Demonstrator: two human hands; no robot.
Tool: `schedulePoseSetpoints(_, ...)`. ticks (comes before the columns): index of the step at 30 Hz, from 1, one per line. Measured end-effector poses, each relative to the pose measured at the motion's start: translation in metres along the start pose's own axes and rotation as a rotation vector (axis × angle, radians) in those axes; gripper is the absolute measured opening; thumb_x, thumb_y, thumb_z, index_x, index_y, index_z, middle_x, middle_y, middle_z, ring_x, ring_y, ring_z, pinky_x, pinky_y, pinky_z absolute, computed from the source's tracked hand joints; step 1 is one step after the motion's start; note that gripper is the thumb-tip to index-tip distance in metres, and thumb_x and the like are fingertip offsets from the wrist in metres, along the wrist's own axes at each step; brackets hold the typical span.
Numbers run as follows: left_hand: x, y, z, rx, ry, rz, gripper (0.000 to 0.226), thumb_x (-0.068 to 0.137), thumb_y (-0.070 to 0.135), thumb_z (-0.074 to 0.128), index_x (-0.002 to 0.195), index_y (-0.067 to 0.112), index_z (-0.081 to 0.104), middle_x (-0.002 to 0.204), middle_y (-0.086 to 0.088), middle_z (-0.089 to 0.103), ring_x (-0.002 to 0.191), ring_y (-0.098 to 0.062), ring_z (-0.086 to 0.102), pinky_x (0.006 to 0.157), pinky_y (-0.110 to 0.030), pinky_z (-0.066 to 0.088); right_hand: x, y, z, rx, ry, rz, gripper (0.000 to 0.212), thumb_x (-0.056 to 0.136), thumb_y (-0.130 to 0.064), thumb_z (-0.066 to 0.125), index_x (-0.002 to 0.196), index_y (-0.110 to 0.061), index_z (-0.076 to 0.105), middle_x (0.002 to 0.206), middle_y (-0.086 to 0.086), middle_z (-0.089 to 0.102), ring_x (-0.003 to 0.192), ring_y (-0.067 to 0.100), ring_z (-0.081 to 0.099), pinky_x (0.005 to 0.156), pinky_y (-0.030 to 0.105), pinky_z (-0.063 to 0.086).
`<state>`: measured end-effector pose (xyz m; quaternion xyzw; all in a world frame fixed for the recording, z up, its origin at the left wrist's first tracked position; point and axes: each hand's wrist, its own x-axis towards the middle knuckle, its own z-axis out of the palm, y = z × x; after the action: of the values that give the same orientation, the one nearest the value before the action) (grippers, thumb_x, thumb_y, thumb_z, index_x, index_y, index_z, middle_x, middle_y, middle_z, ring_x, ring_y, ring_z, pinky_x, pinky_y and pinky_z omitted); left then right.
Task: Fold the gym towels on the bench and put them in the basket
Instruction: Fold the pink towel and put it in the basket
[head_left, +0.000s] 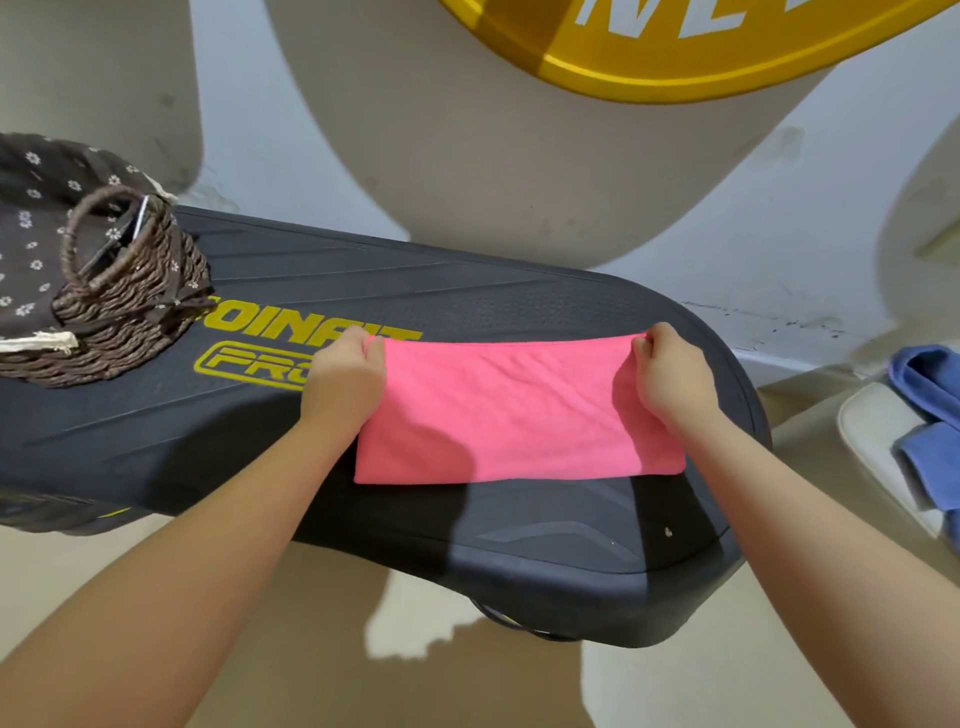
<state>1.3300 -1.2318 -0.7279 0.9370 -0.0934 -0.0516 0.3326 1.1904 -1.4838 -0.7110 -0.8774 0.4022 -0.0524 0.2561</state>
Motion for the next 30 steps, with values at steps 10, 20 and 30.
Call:
schedulePoseSetpoints(10, 0.0, 0.004, 0.006, 0.559, 0.169, 0.197, 0.031, 0.084, 0.021, 0.062, 0.103, -0.002, 0.054, 0.079, -0.02, 0.062, 0.067, -0.037, 0.063, 0.051, -0.035, 0.047, -0.009, -0.014, 0.01, -0.246, 0.134, 0.056, 0.032, 0.097, -0.026, 0.039, 0.117, -0.002, 0.047, 0.121, 0.021, 0.055, 0.108, 0.04, 0.052, 0.077, 0.04, 0.037)
schedulePoseSetpoints(20, -0.039, 0.003, 0.045, 0.508, -0.213, 0.764, 0.056, 0.083, 0.036, 0.042, 0.119, -0.002, 0.06, 0.128, -0.023, 0.056, 0.115, -0.037, 0.058, 0.094, -0.048, 0.046, -0.056, -0.051, 0.068, -0.361, -0.243, -0.652, 0.082, 0.074, -0.044, 0.001, 0.148, -0.018, 0.024, 0.159, 0.005, 0.013, 0.147, 0.024, 0.013, 0.118, 0.041, 0.006)
schedulePoseSetpoints(30, -0.038, 0.003, 0.022, 0.572, -0.407, 0.569, 0.12, 0.046, 0.088, 0.016, 0.148, 0.027, 0.002, 0.157, -0.009, -0.009, 0.146, -0.024, -0.003, 0.117, -0.041, 0.0, -0.031, 0.018, 0.022, -0.463, -0.168, -0.228, 0.064, 0.096, -0.053, 0.016, 0.151, -0.025, -0.001, 0.16, 0.0, -0.004, 0.148, 0.021, -0.002, 0.118, 0.045, -0.002)
